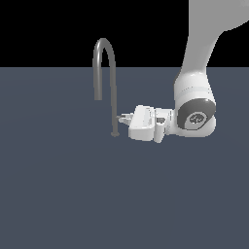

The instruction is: Turn on the faucet by rotating a designated handle.

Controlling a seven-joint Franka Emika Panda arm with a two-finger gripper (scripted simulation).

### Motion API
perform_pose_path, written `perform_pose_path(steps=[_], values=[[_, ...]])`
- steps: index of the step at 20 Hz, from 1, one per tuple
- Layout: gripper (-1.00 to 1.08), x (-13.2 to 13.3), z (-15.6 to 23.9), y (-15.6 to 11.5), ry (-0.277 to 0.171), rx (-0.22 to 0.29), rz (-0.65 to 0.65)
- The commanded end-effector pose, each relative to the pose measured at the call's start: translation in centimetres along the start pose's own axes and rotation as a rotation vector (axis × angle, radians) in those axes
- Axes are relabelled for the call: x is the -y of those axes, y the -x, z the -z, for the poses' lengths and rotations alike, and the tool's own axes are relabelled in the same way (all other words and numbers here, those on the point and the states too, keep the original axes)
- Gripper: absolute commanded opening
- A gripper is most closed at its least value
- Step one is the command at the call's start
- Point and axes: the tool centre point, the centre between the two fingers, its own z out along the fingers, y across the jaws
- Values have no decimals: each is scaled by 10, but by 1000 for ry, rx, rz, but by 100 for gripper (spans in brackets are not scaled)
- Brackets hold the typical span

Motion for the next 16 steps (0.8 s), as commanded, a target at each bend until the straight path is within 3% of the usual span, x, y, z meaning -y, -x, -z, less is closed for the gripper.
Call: perform_pose_path(steps=[1,6,7,16], values=[[-100,-7,0,-22,-1,-5,-23],[-100,-12,0,-46,-1,-8,-37],[-100,0,0,-22,1,2,3],[-100,4,0,-61,0,-5,-27]])
